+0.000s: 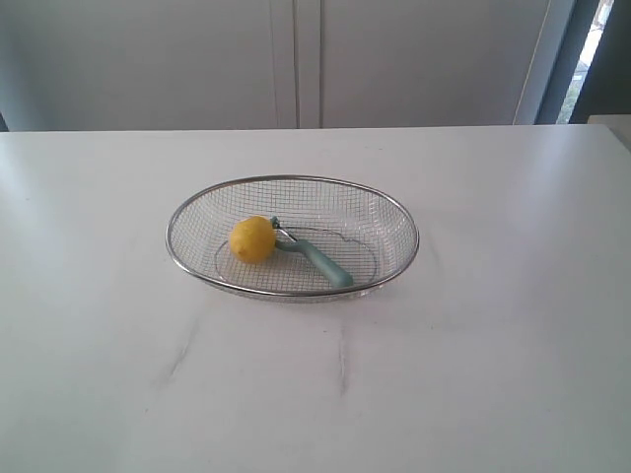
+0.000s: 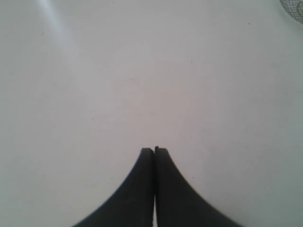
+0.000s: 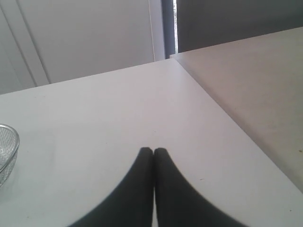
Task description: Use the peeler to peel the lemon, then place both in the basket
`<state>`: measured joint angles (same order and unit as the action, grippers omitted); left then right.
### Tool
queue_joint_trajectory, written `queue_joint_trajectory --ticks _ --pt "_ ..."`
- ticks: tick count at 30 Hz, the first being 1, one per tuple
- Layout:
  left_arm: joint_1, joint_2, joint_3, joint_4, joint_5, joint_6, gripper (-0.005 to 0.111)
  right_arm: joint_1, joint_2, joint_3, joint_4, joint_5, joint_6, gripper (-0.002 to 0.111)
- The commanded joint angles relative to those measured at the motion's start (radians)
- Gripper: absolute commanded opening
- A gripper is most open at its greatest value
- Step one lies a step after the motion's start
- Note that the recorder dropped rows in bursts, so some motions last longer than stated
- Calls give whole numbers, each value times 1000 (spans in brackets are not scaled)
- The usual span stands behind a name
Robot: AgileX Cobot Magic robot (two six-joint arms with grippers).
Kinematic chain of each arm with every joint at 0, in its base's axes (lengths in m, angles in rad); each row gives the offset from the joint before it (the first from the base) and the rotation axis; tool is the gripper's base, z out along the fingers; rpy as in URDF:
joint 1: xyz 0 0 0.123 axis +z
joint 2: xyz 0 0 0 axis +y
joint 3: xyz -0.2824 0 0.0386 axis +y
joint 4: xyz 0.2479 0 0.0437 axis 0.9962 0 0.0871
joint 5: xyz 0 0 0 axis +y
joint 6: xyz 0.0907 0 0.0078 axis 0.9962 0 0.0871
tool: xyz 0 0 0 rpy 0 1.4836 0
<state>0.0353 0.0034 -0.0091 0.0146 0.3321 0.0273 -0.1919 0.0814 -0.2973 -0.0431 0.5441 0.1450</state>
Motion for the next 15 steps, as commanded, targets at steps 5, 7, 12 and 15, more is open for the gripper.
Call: queue_joint_trajectory --ticks 5,7,12,15 --pt "3 -3 9 -3 1 0 0 -7 -2 73 -45 -22 -11 0" --pt "3 -3 9 -3 1 0 0 -7 -2 92 -45 -27 -11 0" --pt "3 -3 9 -3 1 0 0 -7 -2 101 -45 -43 -11 0" --pt "3 -3 9 -3 1 0 0 -7 -2 101 -47 -43 -11 0"
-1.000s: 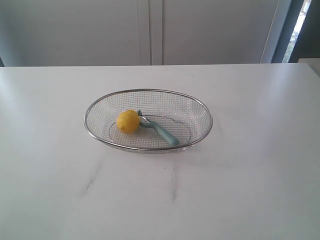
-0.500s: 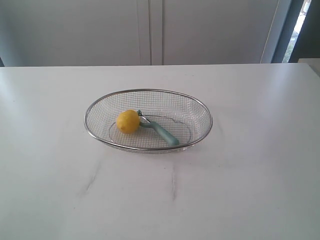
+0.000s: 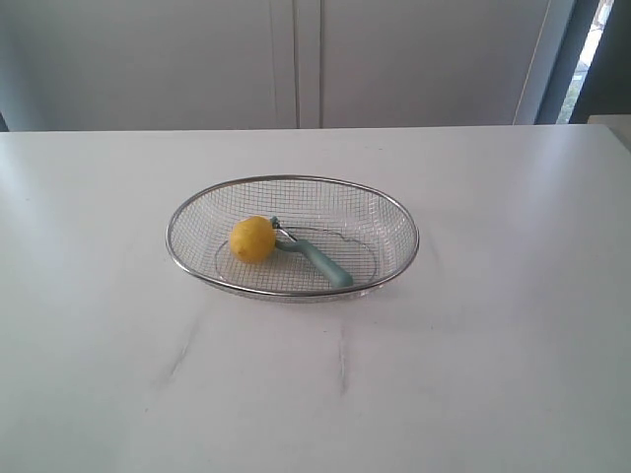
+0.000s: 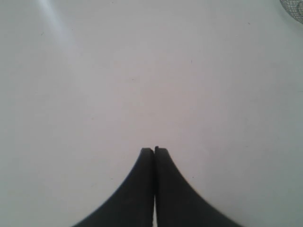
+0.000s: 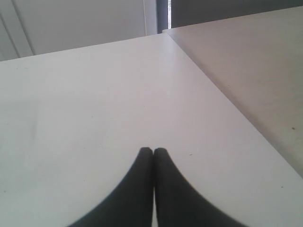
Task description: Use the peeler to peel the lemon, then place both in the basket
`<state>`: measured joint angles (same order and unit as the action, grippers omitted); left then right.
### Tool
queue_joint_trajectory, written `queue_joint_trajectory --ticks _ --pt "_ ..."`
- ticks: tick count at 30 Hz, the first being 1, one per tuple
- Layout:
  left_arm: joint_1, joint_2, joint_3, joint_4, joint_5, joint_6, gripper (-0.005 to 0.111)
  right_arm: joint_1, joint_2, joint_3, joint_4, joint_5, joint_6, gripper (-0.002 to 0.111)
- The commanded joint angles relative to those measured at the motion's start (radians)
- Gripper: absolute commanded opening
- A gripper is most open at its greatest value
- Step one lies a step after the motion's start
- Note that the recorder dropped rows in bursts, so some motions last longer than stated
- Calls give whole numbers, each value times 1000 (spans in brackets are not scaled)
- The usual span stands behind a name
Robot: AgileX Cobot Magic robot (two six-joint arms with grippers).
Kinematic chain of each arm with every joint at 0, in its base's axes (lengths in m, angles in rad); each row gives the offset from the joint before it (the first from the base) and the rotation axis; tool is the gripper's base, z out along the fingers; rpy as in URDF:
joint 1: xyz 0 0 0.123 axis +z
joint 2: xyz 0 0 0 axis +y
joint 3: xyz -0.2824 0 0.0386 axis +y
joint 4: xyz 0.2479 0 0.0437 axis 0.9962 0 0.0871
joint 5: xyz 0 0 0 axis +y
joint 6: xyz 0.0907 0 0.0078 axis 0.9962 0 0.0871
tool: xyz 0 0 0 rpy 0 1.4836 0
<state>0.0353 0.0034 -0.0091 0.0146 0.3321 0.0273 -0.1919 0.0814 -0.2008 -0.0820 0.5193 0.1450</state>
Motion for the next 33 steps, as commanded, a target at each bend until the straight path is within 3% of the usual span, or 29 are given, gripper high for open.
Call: queue_joint_trajectory --ticks 1,21,33 --pt "3 -3 9 -3 1 0 0 -7 -2 5 -8 -18 -11 0" --pt "3 -3 9 -3 1 0 0 -7 -81 30 -75 -38 -11 0" --pt "3 -3 9 -3 1 0 0 64 -81 84 -63 -87 -18 0"
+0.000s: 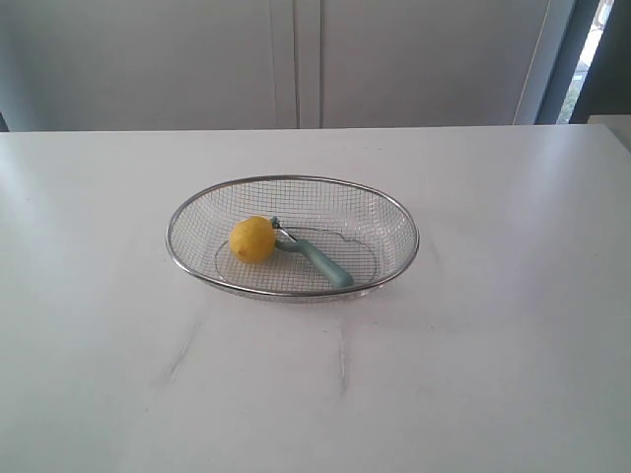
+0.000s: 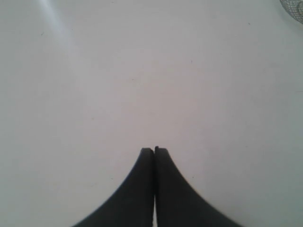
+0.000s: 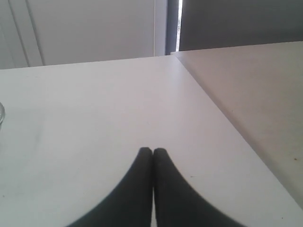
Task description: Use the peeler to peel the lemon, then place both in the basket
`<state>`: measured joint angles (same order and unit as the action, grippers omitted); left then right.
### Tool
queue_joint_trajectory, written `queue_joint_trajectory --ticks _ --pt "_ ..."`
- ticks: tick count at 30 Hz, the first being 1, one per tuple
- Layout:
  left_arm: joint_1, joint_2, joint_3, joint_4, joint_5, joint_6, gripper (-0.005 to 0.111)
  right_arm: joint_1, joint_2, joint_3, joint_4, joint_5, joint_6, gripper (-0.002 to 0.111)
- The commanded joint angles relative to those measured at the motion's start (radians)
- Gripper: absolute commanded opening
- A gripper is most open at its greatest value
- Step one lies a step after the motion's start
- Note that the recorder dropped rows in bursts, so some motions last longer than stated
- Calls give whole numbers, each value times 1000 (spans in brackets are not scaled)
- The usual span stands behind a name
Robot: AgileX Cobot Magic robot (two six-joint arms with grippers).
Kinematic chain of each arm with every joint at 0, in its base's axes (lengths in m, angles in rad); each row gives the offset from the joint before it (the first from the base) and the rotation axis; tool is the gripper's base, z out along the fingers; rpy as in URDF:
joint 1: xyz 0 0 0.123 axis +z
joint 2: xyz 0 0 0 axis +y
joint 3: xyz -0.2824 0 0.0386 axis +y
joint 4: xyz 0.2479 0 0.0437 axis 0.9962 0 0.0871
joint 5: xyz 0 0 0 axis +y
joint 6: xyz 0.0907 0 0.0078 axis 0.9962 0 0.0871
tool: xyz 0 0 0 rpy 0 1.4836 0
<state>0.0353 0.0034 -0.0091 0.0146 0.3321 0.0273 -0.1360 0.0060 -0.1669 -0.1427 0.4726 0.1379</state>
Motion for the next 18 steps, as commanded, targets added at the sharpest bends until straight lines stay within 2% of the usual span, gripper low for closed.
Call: queue_joint_trajectory --ticks 1,8,18 --pt "3 -3 9 -3 1 0 0 8 -6 67 7 -49 -11 0" --pt "3 -3 9 -3 1 0 0 8 -6 163 65 -98 -11 0" --pt "3 -3 9 -3 1 0 0 8 -6 167 94 -121 -90 0"
